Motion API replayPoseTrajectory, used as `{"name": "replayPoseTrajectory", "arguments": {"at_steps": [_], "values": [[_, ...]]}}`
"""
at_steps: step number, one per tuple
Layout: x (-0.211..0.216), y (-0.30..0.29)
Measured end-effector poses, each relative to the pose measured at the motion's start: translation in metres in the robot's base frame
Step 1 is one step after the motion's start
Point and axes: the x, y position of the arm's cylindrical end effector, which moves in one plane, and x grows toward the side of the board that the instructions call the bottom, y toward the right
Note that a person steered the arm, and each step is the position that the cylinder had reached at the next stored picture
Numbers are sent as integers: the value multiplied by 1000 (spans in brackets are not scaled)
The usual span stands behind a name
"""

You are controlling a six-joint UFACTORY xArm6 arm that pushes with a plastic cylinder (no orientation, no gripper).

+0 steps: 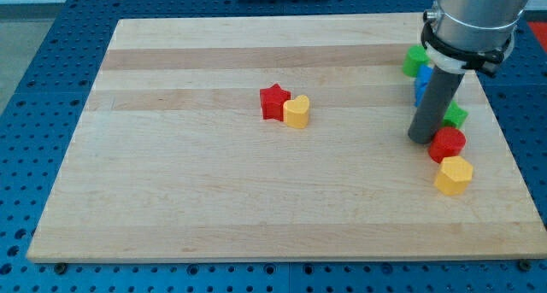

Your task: Push yellow heart to the line of blocks

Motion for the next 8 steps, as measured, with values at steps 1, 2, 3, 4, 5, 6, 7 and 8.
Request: {"name": "replayPoseTrajectory", "arguments": {"at_steps": [1,2,3,4,5,6,7,8], "values": [[0,-5],[1,-56],[2,-110],[2,-152],[-8,-166],[-25,-166],[-48,-166],[-64,-170]]}}
